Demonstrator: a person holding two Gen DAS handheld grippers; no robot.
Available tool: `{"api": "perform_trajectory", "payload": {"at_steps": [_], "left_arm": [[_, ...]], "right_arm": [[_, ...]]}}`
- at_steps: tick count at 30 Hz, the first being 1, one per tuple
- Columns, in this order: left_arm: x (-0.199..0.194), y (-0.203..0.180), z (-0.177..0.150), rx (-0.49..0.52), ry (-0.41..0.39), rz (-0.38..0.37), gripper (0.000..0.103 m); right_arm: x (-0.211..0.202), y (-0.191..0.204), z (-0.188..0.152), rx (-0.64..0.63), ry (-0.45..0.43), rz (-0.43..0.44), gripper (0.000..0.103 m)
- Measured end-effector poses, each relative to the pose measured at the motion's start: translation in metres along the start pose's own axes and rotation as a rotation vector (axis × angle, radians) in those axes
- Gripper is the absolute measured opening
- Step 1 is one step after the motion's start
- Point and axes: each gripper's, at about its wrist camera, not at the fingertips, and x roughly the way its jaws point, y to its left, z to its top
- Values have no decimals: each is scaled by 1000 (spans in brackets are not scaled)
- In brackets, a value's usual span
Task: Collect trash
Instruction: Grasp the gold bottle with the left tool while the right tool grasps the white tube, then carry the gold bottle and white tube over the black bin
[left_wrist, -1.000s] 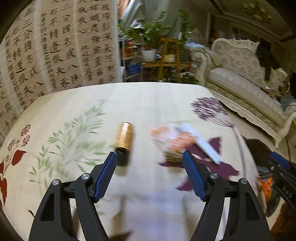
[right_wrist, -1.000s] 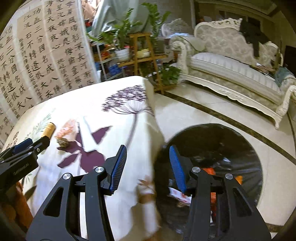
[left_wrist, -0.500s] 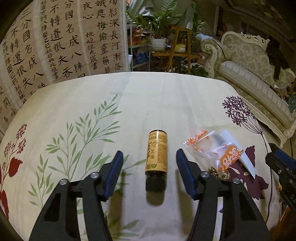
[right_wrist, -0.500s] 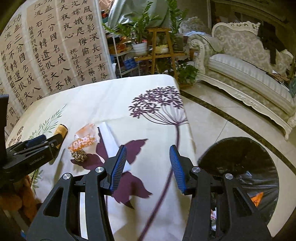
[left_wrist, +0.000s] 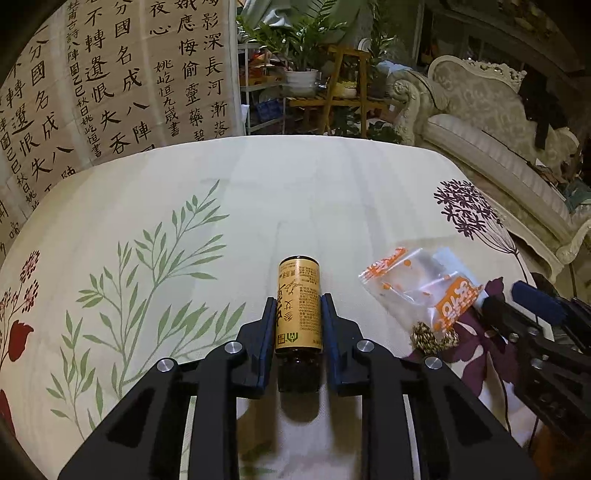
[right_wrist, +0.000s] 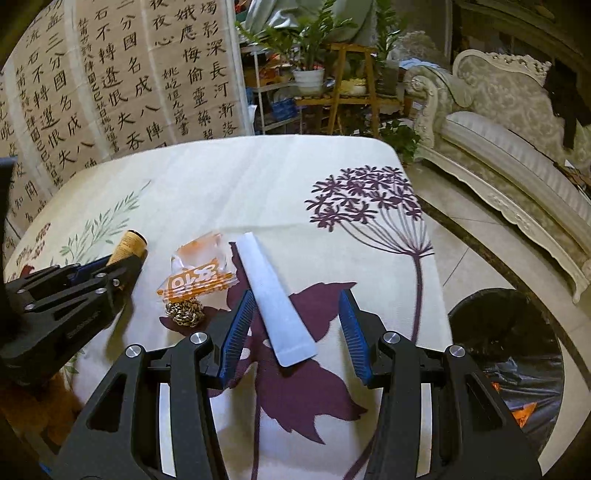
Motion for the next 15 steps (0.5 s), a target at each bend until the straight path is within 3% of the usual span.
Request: {"api": "perform_trajectory", "payload": {"at_steps": [5, 9, 15], "left_arm": [[-8, 6, -5, -13, -4, -9, 25], [-15, 9, -9, -25, -7, -20, 25], [-27, 8, -16, -38, -20, -36, 25]], "right_arm": [[8, 8, -1, -32, 35, -16, 45], [8, 11, -2, -54, 37, -33, 28], [3, 6, -5, -30, 28, -31, 19]]}}
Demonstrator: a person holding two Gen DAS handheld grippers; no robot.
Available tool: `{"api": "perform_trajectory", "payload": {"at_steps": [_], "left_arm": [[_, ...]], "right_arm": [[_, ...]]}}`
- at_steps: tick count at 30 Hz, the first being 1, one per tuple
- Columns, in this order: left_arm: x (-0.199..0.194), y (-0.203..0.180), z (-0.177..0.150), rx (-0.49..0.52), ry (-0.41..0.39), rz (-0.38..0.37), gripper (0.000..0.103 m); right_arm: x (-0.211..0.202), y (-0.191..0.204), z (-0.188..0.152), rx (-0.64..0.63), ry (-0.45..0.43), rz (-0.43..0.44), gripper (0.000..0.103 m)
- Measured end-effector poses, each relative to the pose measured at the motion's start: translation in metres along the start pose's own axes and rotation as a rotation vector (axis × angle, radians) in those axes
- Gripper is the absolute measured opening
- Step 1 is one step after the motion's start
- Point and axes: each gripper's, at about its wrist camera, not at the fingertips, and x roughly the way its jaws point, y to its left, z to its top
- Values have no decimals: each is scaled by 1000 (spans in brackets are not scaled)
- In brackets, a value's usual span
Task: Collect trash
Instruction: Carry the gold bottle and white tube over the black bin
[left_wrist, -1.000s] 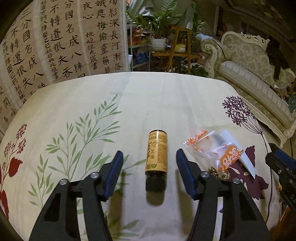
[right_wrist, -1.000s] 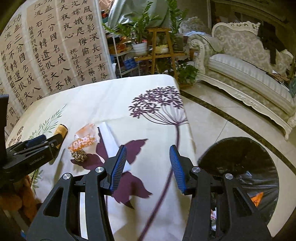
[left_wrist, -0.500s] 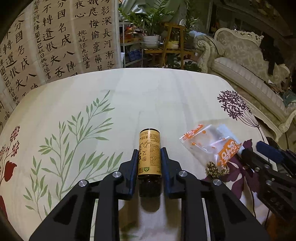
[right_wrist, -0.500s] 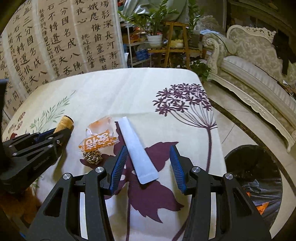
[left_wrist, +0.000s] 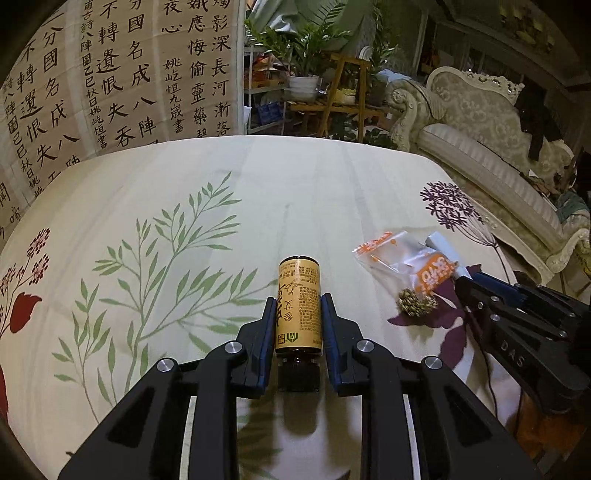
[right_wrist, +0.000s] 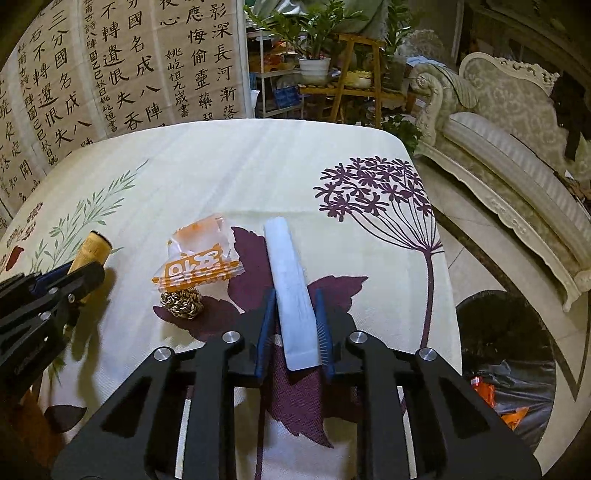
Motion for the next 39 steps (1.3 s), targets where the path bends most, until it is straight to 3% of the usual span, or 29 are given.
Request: {"api": "perform_trajectory", "payload": {"at_steps": [19, 39], "left_arm": [[-38, -33, -26, 39, -52, -39, 25], [-70, -120, -53, 167, -92, -157, 25]], "right_arm": [[-62, -29, -40, 92, -81, -36, 19], [-121, -96, -94, 227, -152, -155, 19]]}}
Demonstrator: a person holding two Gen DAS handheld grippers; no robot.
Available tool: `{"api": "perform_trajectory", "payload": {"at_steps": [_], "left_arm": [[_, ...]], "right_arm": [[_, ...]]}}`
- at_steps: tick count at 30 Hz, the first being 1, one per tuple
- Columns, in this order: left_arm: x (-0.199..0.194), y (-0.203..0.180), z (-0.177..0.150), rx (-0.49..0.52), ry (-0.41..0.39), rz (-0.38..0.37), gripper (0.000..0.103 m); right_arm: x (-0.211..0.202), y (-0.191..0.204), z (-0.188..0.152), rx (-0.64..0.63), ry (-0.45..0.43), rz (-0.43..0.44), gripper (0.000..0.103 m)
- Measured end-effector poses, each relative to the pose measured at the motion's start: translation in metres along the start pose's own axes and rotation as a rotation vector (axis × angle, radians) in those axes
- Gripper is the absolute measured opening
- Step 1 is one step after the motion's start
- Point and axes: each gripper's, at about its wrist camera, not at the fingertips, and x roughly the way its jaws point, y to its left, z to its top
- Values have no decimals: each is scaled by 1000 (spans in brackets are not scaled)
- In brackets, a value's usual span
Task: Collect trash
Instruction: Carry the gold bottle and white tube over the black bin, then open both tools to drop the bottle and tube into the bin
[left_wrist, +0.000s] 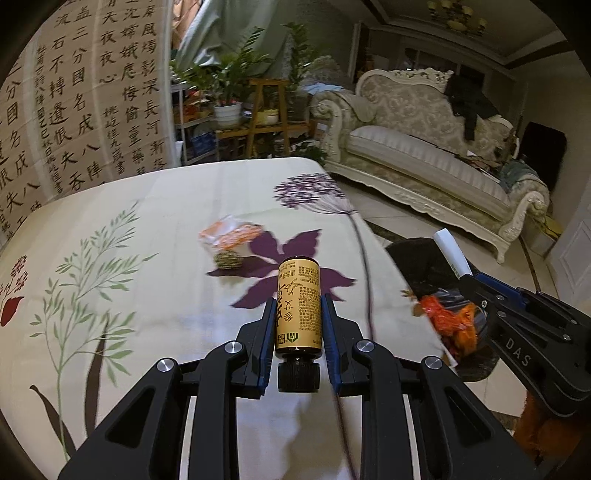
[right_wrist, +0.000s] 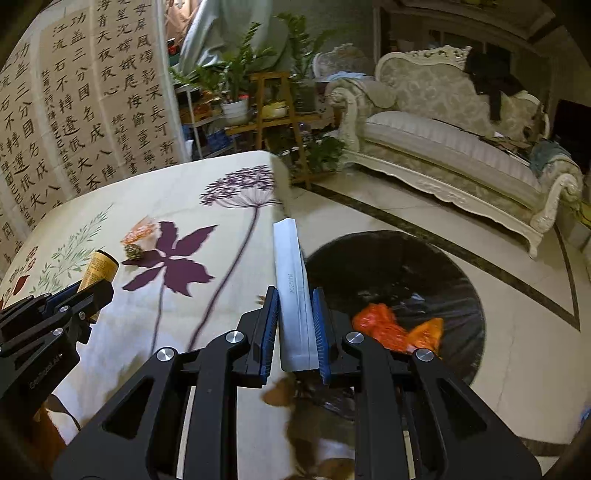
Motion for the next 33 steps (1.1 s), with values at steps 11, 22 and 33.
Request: {"api": "perform_trajectory", "payload": {"at_steps": [11, 22, 33], "left_arm": [[8, -48, -2, 67, 3, -55, 25], [33, -98, -2, 125, 32, -111, 25], [67, -132, 2, 178, 71, -99, 25]], "right_arm": [[-8, -56, -11, 88, -11, -85, 19], [3, -95, -18, 153, 6, -143, 19], [26, -118, -21, 199, 36, -154, 19]]}}
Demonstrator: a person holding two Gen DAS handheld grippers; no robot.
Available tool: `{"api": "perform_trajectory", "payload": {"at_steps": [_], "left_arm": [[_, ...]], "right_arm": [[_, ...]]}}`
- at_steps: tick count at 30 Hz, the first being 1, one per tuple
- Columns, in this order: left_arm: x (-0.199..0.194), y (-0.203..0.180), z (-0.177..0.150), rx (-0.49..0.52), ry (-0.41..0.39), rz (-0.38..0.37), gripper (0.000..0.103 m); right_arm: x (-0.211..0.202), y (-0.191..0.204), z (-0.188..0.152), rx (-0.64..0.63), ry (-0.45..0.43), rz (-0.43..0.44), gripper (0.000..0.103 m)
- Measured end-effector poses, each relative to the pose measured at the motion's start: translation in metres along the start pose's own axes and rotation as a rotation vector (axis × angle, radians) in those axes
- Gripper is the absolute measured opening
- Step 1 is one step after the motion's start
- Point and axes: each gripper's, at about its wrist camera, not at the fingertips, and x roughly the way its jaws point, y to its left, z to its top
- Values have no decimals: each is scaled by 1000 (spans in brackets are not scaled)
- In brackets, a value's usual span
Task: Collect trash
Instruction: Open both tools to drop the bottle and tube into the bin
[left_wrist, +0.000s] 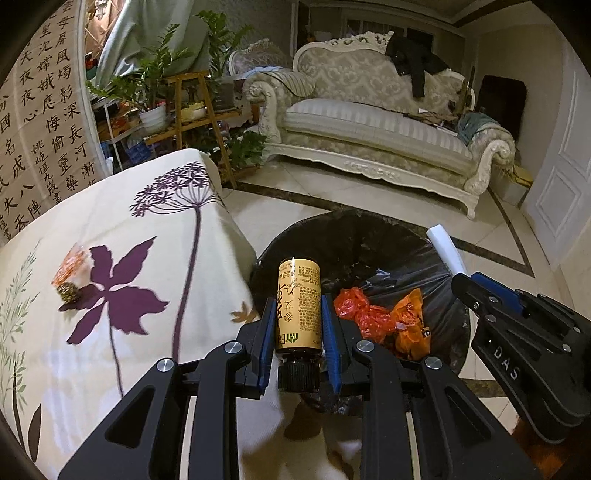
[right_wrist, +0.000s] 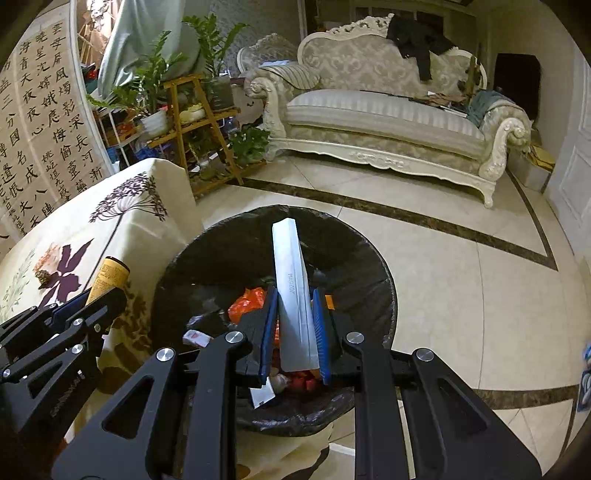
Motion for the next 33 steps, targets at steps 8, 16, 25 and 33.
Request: {"api": "perform_trajectory", "payload": {"at_steps": [8, 16, 25, 33], "left_arm": [[15, -13, 10, 26, 28, 4, 25], [17, -15, 11, 32, 34, 8, 45], [13, -9, 12, 3, 29, 6, 55], [5, 2, 13, -29, 22, 9, 66]], "right_arm": [[16, -9, 0, 17, 25, -4, 20], [19, -12, 2, 34, 20, -14, 32], [13, -11, 4, 36, 7, -21, 40], [5, -3, 9, 22, -8, -10, 47]]}}
